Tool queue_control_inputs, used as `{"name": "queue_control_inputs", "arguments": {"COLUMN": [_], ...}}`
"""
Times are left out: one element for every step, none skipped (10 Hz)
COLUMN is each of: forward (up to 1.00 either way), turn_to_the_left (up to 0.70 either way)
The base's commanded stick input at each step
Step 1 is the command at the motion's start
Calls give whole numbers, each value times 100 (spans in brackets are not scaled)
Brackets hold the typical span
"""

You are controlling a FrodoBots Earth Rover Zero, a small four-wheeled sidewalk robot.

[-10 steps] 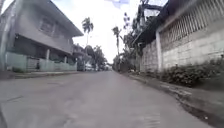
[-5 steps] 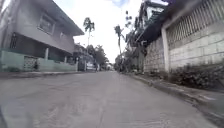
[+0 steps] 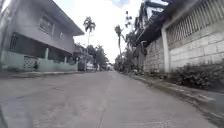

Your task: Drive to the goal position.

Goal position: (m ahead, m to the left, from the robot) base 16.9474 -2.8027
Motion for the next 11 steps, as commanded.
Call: {"name": "queue_control_inputs", "arguments": {"forward": [32, 62, 70, 70, 70, 70, 70, 70, 70, 70, 70], "turn_to_the_left": [0, 0, 0, 0, 0, 0, 0, 0, -15, -33, -35]}}
